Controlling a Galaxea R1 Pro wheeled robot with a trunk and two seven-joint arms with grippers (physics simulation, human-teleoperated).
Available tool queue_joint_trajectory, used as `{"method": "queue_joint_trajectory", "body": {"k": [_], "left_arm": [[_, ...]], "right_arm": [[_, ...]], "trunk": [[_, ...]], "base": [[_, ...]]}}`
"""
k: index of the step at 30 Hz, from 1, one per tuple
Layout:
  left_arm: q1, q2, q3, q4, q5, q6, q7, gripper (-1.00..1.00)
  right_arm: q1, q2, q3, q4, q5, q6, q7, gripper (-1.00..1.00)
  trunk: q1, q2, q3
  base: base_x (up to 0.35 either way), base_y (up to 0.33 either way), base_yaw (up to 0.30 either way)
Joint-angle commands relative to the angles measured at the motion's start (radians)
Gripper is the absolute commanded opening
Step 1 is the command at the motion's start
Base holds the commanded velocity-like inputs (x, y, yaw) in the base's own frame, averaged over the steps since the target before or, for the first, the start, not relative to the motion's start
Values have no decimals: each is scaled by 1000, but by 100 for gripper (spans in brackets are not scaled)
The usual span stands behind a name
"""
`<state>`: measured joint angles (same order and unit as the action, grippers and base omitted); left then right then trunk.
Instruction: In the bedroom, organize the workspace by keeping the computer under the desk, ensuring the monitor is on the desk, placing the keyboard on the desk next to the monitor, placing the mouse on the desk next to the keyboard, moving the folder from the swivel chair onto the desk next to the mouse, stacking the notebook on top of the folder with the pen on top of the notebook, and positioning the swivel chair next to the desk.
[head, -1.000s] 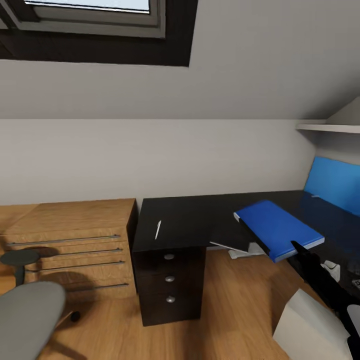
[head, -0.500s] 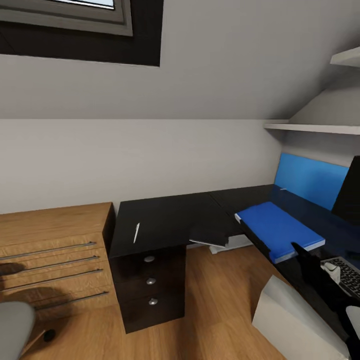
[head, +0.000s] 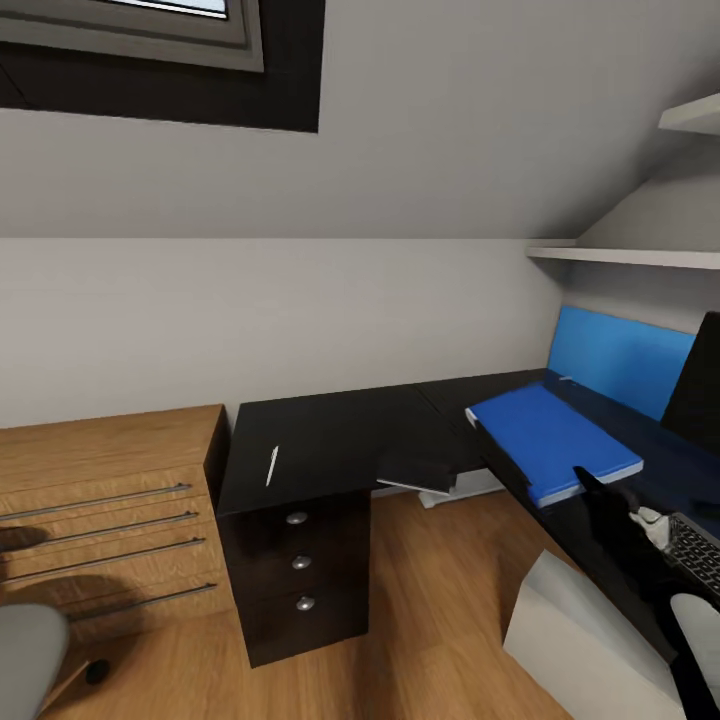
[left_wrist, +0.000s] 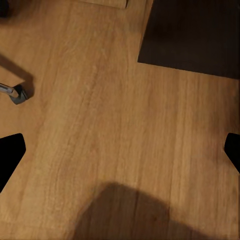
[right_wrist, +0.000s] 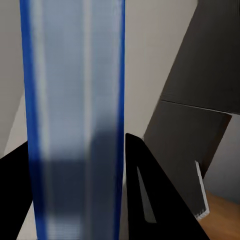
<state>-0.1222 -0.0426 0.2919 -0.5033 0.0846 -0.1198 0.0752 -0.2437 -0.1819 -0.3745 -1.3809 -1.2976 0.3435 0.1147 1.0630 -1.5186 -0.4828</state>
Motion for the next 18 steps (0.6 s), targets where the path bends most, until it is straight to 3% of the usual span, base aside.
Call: {"method": "queue_joint_trajectory", "body": {"k": [1, 3, 4, 5, 7, 8, 10, 13, 16, 18], "left_arm": [[0, -4, 1, 0, 9, -3, 0, 100], [0, -7, 1, 0, 9, -3, 0, 100], [0, -9, 0, 0, 9, -3, 0, 100], [0, -9, 0, 0, 9, -3, 0, 100], [0, -9, 0, 0, 9, -3, -1, 100], [0, -9, 0, 0, 9, -3, -1, 100], [0, -9, 0, 0, 9, -3, -1, 100], [0, -10, 0, 0, 9, -3, -1, 100], [0, -12, -8, 0, 8, -2, -1, 100], [0, -12, -33, 0, 8, -3, -1, 100]], "right_arm": [[-22, 17, 22, -2, -6, -44, -34, -100], [-80, 61, 77, 5, -6, -174, -123, -100], [-183, 132, 162, 82, -5, -399, -255, -100], [-204, 141, 174, 103, -5, -436, -272, -100], [-318, 175, 216, 252, -5, -604, -320, -100], [-342, 179, 221, 290, -5, -632, -325, -100], [-427, 188, 232, 456, -5, -718, -336, -100], [-508, 192, 237, 642, -4, -765, -340, -100], [-539, 193, 237, 721, -7, -778, -338, -100], [-549, 194, 236, 746, -10, -783, -336, -100]], "trunk": [[0, -1, -1], [0, -1, -1], [0, -1, -1], [0, -1, -1], [0, -1, -1], [0, -1, -1], [0, -1, -1], [0, -1, -1], [0, -1, -1], [0, -1, -1]], "base": [[0, 0, 0], [0, 0, 0], [0, 0, 0], [0, 0, 0], [0, 0, 0], [0, 0, 0], [0, 0, 0], [0, 0, 0], [0, 0, 0], [0, 0, 0]]}}
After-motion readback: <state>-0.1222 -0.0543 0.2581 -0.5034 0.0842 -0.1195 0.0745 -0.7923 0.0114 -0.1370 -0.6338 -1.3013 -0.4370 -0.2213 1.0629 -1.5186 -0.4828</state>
